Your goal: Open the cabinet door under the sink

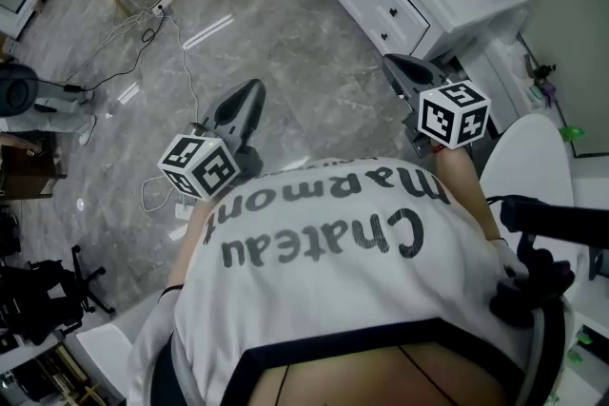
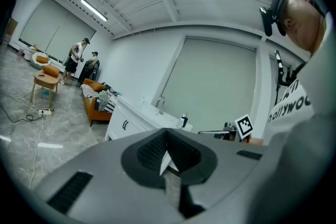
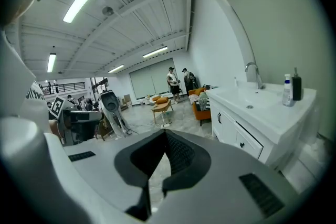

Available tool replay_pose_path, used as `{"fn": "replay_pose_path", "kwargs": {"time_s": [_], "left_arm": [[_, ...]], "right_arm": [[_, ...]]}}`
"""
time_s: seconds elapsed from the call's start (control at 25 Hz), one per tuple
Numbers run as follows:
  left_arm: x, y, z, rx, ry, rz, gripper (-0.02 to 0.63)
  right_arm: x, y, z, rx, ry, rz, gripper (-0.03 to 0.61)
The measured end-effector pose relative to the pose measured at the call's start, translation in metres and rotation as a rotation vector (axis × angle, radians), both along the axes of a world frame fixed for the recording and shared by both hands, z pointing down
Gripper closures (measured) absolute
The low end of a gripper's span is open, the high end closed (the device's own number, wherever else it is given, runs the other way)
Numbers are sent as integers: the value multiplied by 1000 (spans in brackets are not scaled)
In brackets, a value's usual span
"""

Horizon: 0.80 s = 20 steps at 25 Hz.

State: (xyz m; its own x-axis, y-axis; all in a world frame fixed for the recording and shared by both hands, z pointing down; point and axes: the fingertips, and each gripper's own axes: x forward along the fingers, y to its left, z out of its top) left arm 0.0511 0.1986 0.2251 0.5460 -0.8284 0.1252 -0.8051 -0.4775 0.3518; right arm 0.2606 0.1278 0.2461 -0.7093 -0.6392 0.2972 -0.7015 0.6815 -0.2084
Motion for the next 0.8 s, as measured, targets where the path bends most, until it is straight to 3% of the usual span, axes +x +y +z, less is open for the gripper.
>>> {"fn": "replay_pose_path", "kwargs": {"time_s": [0.4,0.64,0.8], "left_arm": [[-6,-39,16,-17,15,-5,606],[-37,-61,28,-57,22,-18,606],[-50,-101,30,-56,22,27,606]], "right_arm": [[-8,-39,15,-29,12,-10,572],[-36,-63,14,-33,7,-19,572],[-48,-89,19,-52,16,17,572]]}}
